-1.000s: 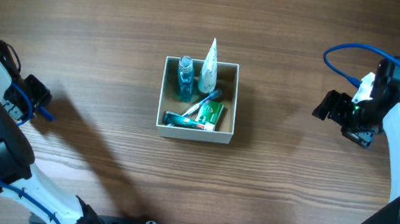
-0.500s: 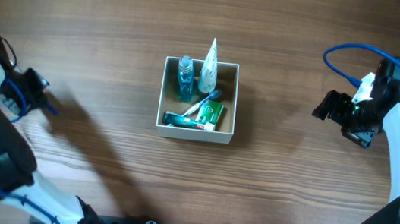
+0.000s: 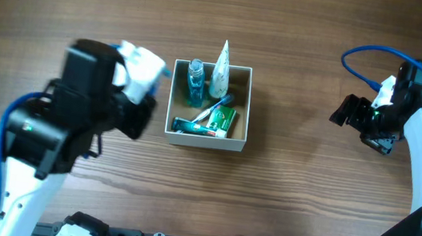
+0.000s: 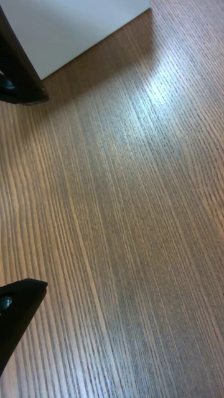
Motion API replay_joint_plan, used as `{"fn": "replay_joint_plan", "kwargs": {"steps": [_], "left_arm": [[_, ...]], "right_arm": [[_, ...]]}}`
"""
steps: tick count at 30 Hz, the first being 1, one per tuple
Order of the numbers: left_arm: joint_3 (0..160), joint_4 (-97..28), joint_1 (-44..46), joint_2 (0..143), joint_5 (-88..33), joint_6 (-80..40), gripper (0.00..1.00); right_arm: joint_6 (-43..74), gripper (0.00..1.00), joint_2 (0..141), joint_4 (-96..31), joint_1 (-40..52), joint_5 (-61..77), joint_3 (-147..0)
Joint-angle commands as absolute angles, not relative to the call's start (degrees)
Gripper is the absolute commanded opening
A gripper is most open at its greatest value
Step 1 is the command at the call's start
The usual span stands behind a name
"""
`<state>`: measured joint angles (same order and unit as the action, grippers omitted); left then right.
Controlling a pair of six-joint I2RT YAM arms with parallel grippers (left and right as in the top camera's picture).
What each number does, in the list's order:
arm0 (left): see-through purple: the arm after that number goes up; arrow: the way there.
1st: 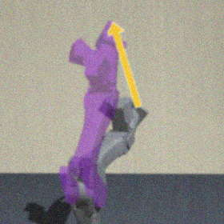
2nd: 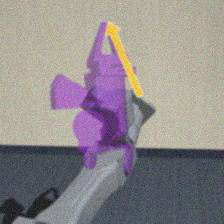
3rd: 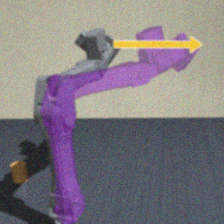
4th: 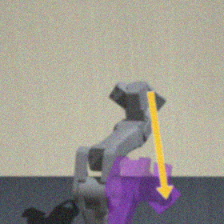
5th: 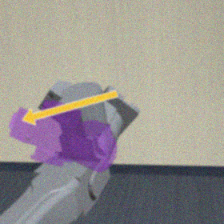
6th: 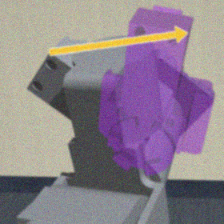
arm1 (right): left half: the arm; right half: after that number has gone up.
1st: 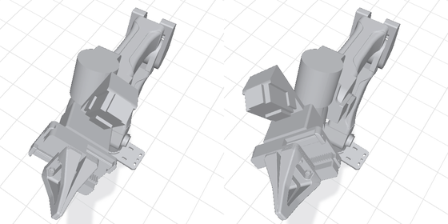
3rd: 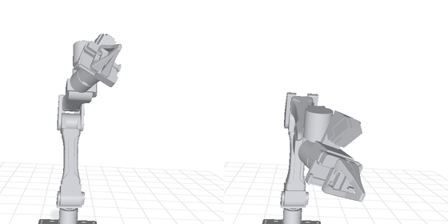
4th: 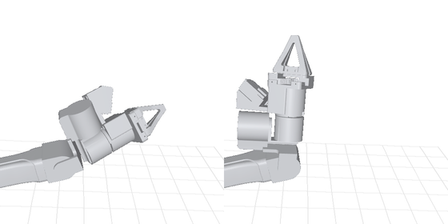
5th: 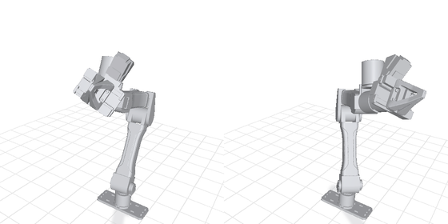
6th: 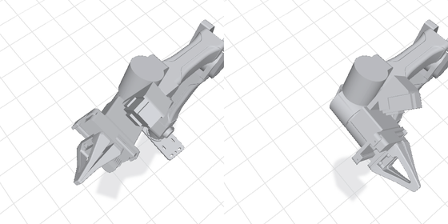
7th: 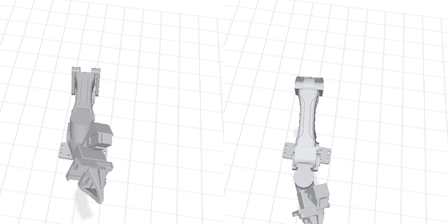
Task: Pack container
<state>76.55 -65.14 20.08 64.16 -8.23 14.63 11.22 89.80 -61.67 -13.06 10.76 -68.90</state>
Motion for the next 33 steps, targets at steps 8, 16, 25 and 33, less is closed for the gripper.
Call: {"fn": "replay_joint_plan", "kwargs": {"steps": [8, 16, 25, 33], "left_arm": [[77.10, -58.00, 35.31, 87.92, -7.16, 44.82, 0.05], [77.10, -56.16, 35.27, 101.95, -5.67, 44.14, 0.36], [77.43, -57.14, 33.54, 78.89, 4.40, 26.09, 1.00], [77.14, -54.11, 6.42, 72.42, 6.94, -3.20, 1.00]], "right_arm": [[10.50, 0.90, 90.24, -61.73, -13.10, 11.70, -68.88], [10.52, 0.90, 90.24, -61.80, -13.10, 11.70, -68.88], [10.48, 0.89, 90.24, -61.71, -13.10, 11.22, -68.88], [7.68, 0.85, 87.31, -55.16, -0.12, 7.60, -71.00]]}}
